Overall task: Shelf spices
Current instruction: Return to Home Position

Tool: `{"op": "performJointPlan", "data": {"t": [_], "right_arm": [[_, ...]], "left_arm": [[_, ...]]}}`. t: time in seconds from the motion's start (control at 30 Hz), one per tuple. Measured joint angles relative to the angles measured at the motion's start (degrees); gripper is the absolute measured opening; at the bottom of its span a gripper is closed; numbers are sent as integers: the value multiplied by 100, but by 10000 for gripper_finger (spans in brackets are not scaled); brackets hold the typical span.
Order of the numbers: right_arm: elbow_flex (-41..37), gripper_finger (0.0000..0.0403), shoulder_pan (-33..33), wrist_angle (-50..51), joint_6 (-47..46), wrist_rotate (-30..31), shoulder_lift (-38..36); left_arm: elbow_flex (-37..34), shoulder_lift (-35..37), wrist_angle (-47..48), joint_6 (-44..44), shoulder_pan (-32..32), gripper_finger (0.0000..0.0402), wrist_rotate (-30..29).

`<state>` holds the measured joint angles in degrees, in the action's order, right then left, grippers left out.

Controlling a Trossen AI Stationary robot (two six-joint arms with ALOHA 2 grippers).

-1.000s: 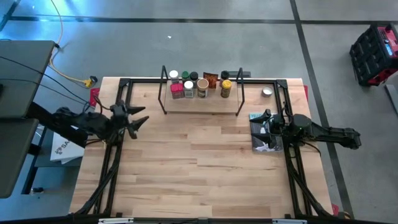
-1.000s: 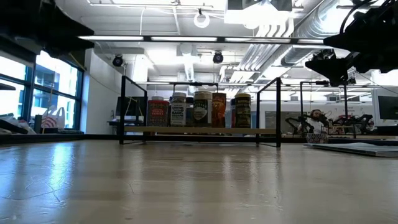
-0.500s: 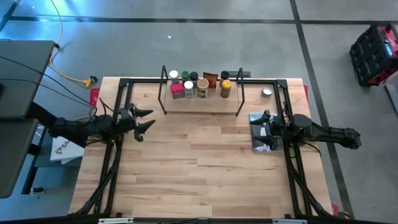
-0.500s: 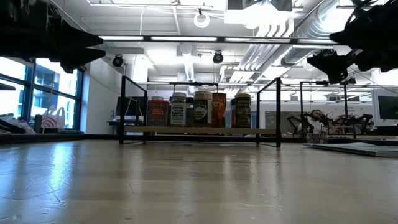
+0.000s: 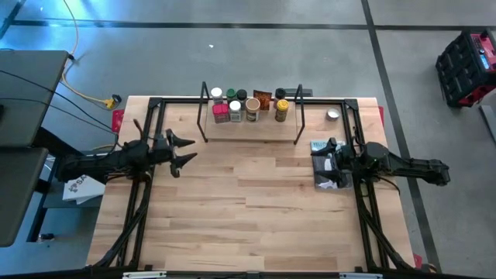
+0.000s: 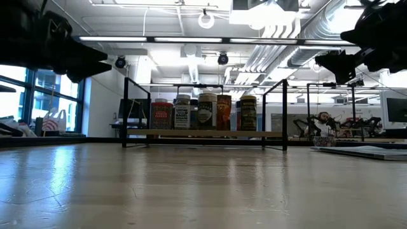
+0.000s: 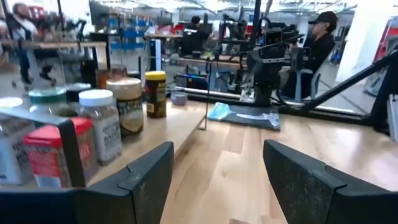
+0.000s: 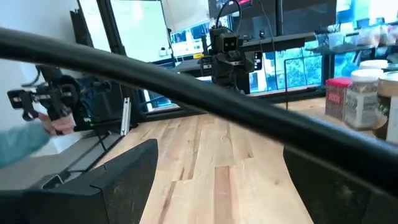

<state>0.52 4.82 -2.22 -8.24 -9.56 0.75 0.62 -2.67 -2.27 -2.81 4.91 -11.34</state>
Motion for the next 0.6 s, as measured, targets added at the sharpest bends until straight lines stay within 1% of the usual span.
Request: {"op": "performJointPlan", "data": {"t": [0.17, 0.6], "right_arm": [[2, 342, 0, 2, -345, 2, 0], [2, 342, -31, 2, -331, 6, -3]], "left_arm": [[0, -42, 7, -338, -2, 245, 31], [0, -42, 14, -354, -4, 245, 32]]}}
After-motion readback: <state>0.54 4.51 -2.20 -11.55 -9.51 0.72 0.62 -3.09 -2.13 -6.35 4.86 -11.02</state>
